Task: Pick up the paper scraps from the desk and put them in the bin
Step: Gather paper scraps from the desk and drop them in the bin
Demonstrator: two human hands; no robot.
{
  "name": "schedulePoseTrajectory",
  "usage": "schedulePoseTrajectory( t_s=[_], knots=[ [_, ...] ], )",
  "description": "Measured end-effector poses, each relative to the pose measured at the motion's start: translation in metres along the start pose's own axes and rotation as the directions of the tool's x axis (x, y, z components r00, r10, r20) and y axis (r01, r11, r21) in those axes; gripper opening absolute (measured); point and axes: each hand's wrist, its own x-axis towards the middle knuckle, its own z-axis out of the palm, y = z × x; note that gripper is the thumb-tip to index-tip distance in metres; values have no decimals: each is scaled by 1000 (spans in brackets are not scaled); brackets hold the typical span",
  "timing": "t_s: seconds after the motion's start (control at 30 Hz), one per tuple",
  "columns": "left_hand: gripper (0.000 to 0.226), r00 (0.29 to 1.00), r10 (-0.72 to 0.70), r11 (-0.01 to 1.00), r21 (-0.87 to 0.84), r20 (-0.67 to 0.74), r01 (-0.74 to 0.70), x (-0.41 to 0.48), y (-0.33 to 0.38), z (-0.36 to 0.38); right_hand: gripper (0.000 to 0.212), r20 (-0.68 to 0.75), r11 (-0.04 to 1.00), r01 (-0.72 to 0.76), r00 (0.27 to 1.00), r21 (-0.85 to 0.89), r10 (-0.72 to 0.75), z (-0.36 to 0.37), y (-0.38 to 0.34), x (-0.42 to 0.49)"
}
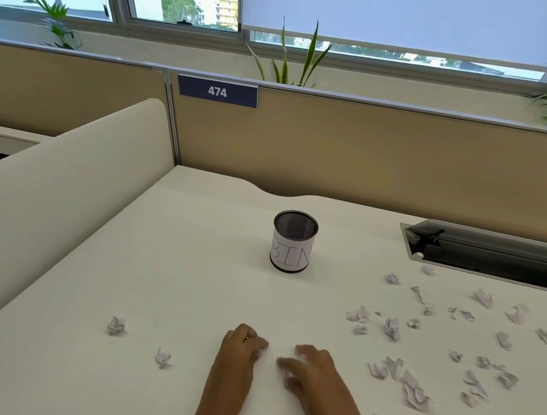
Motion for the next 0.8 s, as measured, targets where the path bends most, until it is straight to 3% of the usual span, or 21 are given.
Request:
schedulePoseTrajectory(
  t_s=[0.1, 0.23, 0.43, 0.57, 0.7, 0.8],
  knots=[
    [22, 998, -56, 997, -52, -4, 55, 4, 5, -2, 26, -64, 999, 12, 998, -45, -15, 0, 4, 5],
    [21, 993, -117, 985, -134, -20, 113, 16, 18, -6, 28, -176, 999, -39, 984, 23, 42, -13, 14, 26],
    [11, 991, -18, 985, -175, -136, -6, 80, 61, -24, 23, -408, 993, -20, 911, 119, 67, -70, 2, 81],
    [17, 976, -58, 972, -235, -208, 8, 132, 85, -38, 25, -521, 990, -8, 850, 140, 81, -109, -10, 119],
    [22, 974, -104, 968, -244, -203, 53, 173, 93, -45, 27, -542, 985, -4, 834, 174, 99, -131, -18, 153],
    [33, 981, -138, 963, -251, -137, 100, 192, 92, -45, 29, -474, 977, -10, 874, 211, 111, -135, -22, 167]
  ],
)
